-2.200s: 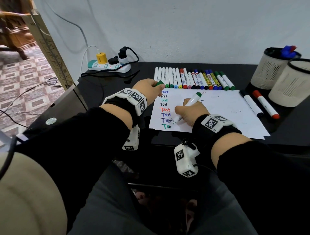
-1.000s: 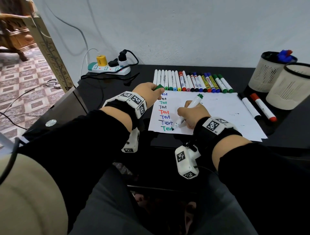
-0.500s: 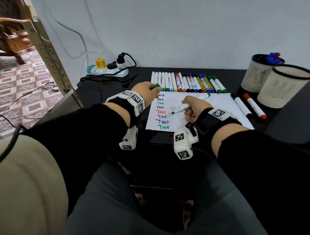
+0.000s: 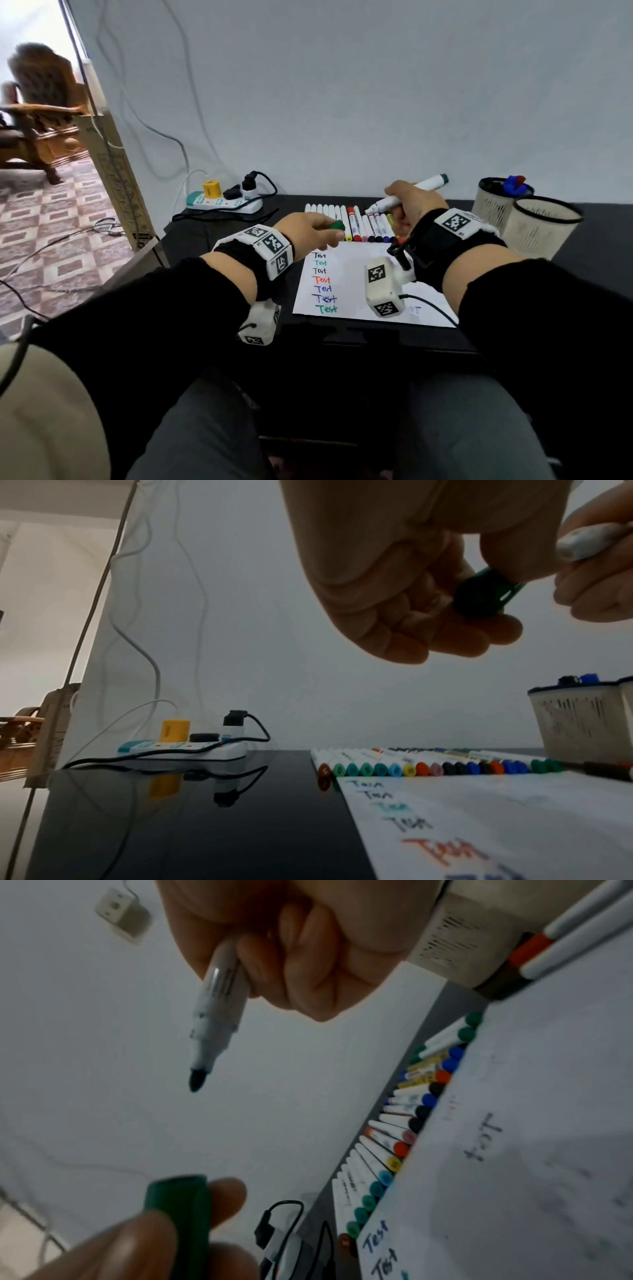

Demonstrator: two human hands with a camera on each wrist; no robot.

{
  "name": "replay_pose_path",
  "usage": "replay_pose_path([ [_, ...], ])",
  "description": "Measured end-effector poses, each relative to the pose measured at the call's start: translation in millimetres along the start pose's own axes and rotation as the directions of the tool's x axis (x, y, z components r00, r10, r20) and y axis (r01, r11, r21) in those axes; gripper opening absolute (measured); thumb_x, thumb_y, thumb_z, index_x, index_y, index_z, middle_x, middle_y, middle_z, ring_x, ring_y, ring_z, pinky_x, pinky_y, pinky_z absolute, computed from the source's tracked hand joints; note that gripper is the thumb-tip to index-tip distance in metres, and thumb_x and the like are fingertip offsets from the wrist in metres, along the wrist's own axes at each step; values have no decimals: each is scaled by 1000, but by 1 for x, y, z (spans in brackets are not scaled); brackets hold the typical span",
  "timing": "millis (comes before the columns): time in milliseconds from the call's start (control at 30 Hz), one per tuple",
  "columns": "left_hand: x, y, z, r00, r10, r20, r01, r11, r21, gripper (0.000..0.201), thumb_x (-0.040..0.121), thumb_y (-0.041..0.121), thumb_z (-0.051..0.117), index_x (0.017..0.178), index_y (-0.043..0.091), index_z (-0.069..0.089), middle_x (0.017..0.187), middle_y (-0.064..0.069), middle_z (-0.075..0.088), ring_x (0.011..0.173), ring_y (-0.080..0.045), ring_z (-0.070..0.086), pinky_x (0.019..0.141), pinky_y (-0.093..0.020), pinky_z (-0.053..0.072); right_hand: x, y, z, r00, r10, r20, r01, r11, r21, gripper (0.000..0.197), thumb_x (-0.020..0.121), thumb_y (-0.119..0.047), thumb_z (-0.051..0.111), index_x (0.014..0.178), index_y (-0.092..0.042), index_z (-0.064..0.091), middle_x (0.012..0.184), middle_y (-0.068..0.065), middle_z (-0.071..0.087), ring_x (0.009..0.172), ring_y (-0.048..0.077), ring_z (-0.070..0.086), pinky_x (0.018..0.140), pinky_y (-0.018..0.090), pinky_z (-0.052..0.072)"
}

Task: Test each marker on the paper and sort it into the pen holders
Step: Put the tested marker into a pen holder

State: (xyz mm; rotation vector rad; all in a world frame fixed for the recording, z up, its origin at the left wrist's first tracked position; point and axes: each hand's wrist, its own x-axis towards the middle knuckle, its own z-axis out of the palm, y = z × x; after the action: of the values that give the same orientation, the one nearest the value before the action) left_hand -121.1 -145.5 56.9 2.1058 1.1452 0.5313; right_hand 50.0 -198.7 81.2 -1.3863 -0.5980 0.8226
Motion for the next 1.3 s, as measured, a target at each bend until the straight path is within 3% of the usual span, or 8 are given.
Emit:
replay_pose_path([
  [167, -3, 18, -1, 999, 45, -25, -48, 991, -125, 26, 88, 33, 63, 109, 19, 64, 93, 4, 70, 85, -9, 63, 88, -22, 47, -9, -13, 6, 991, -119, 61, 124, 987, -99, 32, 83, -12, 61, 59, -15, 39, 43, 1, 38, 27, 9, 30, 32, 15, 23],
  [300, -7, 29, 0, 996, 85, -23, -88, 983, -164, 10, 90, 32, 60, 98, 27, 63, 81, 15, 66, 73, -2, 58, 71, -17, 44, -13, -19, 9, 980, -164, 110, 177, 977, -115, 32, 83, -11, 60, 60, -14, 38, 44, 3, 35, 27, 10, 28, 34, 15, 23],
  [400, -7, 34, 2, 995, 94, -36, -100, 966, -238, 2, 89, 32, 61, 88, 32, 63, 78, 13, 66, 75, -6, 60, 82, -27, 47, -15, -20, 11, 975, -167, 147, 187, 973, -136, 33, 83, -12, 61, 60, -13, 38, 39, 2, 37, 28, 10, 28, 35, 17, 23],
  [600, -3, 41, -2, 998, 28, -53, -44, 942, -332, 15, 86, 39, 62, 86, 24, 64, 71, 9, 67, 64, -6, 59, 61, -19, 42, -13, -28, 3, 966, -109, 235, 132, 988, -84, 43, 85, -34, 68, 58, -15, 39, 44, 2, 34, 32, 11, 25, 37, 17, 20],
  [700, -2, 48, -6, 999, 54, 5, -48, 923, -383, 17, 92, 33, 55, 87, 19, 63, 71, 7, 65, 57, -2, 59, 62, -16, 47, -13, -38, -7, 958, -76, 278, 92, 995, -46, 42, 88, -38, 63, 59, -14, 45, 42, 2, 41, 35, 10, 27, 38, 18, 17],
  [900, -3, 64, -7, 983, 140, 121, -77, 906, -416, 18, 95, 27, 50, 84, 20, 62, 57, 12, 65, 52, 3, 59, 67, -15, 49, -9, -46, -25, 966, -111, 233, 116, 993, -10, 30, 90, -13, 57, 64, -15, 41, 38, 2, 41, 32, 10, 28, 37, 14, 17],
  [1100, 4, 86, 2, 992, 130, 2, -116, 897, -425, 24, 95, 28, 52, 87, 10, 65, 48, 12, 61, 50, -2, 55, 72, -22, 50, -4, -48, -22, 995, -21, 93, 3, 982, 190, 29, 85, -10, 49, 59, -13, 36, 39, 1, 32, 31, 10, 27, 37, 11, 17],
  [1300, 6, 90, 9, 990, 120, -70, -137, 930, -341, 25, 97, 27, 48, 91, 10, 65, 67, 3, 59, 60, -8, 53, 82, -30, 48, 2, -47, -20, 994, -20, 104, 4, 989, 149, 27, 83, -10, 46, 59, -14, 35, 37, 0, 29, 31, 11, 23, 37, 13, 17],
])
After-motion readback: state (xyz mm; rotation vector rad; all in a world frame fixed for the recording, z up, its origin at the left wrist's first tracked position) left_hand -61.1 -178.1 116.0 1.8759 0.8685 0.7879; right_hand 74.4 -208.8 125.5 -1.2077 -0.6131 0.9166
